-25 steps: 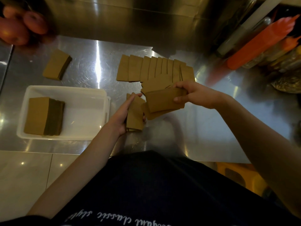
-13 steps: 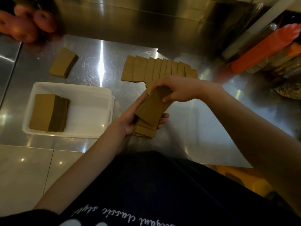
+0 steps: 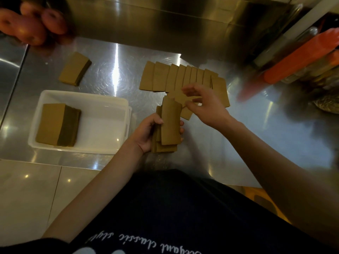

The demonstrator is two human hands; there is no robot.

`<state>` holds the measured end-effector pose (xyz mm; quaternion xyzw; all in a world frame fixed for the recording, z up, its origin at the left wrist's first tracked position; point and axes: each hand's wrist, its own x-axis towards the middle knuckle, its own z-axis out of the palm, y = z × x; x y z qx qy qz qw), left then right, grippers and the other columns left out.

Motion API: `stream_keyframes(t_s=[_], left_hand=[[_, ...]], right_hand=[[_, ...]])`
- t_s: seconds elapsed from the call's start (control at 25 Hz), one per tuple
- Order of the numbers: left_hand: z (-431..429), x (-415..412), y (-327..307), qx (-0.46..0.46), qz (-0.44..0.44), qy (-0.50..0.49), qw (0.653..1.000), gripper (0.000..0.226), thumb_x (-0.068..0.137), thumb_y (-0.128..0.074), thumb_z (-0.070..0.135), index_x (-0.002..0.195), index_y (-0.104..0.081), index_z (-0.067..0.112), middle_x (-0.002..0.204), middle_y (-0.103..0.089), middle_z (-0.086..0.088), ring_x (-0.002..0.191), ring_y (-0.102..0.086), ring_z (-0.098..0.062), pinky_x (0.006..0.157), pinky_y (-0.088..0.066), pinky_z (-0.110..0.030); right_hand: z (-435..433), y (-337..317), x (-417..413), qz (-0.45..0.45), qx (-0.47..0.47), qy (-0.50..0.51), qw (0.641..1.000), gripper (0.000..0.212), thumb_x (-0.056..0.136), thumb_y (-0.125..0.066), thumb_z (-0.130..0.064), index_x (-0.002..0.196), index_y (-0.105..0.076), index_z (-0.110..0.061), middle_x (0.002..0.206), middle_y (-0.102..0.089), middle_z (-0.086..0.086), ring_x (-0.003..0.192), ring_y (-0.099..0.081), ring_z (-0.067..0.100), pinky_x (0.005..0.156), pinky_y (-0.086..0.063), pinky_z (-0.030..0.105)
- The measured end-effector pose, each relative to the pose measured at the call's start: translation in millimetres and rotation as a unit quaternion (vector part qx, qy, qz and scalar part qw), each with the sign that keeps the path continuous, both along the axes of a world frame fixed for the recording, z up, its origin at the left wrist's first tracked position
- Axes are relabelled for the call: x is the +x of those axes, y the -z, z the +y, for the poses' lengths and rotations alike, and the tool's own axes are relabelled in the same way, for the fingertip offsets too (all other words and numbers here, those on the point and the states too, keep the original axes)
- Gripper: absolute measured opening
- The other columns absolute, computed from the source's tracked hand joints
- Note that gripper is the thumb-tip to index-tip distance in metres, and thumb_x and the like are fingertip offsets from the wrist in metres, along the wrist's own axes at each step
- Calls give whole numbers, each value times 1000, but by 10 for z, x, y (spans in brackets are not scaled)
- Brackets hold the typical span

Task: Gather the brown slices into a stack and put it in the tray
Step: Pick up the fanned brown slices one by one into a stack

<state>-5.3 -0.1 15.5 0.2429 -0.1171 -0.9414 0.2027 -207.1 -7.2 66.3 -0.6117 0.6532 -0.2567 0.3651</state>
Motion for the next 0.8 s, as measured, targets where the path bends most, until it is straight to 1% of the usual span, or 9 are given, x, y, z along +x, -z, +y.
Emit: stream_keyframes(t_s=[0.16, 0.28, 0.36, 0.44, 0.52, 0.6, 0.68, 0.72, 0.8], left_hand=[[-6, 7, 5, 21, 52, -29, 998, 70, 68, -66, 20, 134, -50, 7, 111, -57, -16, 95, -61, -27, 87, -52, -46], [5, 24, 19, 8, 111, -39, 993, 70, 76, -43, 20, 146, -37, 31, 111, -52, -16, 95, -54, -26, 89, -48, -46], [5, 42, 37, 5, 126, -56, 990, 70, 76, -48, 22, 144, -38, 35, 110, -51, -15, 94, -53, -25, 87, -48, -45], [-6, 58, 50, 21, 94, -82, 992, 60, 77, -62, 32, 135, -47, 31, 110, -53, -14, 91, -55, -22, 83, -50, -42], [-19, 65, 61, 54, 43, -105, 992, 52, 76, -72, 44, 122, -56, 26, 108, -57, -13, 86, -59, -20, 75, -54, -37], [-20, 63, 79, 73, 4, -125, 989, 43, 81, -69, 49, 115, -58, 24, 105, -58, -12, 81, -61, -19, 69, -57, -34], [-18, 60, 107, 71, -31, -144, 987, 40, 87, -61, 51, 117, -58, 24, 102, -60, -11, 79, -63, -19, 67, -57, -33], [-23, 61, 113, 66, -41, -149, 986, 40, 89, -57, 52, 117, -58, 24, 100, -62, -11, 78, -63, -19, 66, -57, -32], [-35, 59, 112, 55, -57, -152, 985, 39, 92, -52, 54, 113, -59, 22, 98, -65, -11, 78, -64, -19, 66, -58, -33]], right_hand=[[74, 110, -188, -20, 5, 58, 998, 33, 90, -58, -10, 119, -58, -25, 113, -59, -13, 104, -55, -4, 77, -45, 8], [119, 275, -299, -10, 40, 79, 996, 30, 92, -57, -12, 119, -59, -22, 113, -60, -11, 100, -55, -4, 75, -42, 6], [155, 419, -369, -5, 67, 97, 993, 28, 92, -57, -13, 119, -59, -21, 113, -61, -7, 100, -56, 0, 77, -40, 8], [181, 566, -432, 0, 95, 110, 989, 30, 90, -58, -11, 119, -58, -20, 112, -61, -4, 101, -58, 9, 75, -41, 12], [167, 695, -464, 12, 125, 121, 985, 34, 88, -59, -9, 121, -56, -20, 109, -59, -4, 101, -59, 15, 67, -42, 13], [105, 784, -453, 36, 150, 139, 978, 38, 88, -62, -15, 124, -52, -21, 110, -58, -3, 98, -59, 16, 64, -44, 15], [18, 842, -429, 59, 153, 155, 974, 45, 87, -65, -24, 129, -48, -20, 115, -57, 1, 96, -56, 15, 72, -50, 24], [-36, 861, -411, 68, 147, 158, 974, 49, 86, -66, -27, 130, -47, -18, 118, -57, 2, 96, -55, 15, 77, -50, 28], [-149, 878, -378, 85, 122, 152, 977, 53, 84, -67, -32, 130, -47, -14, 119, -57, 5, 101, -56, 20, 80, -48, 32]])
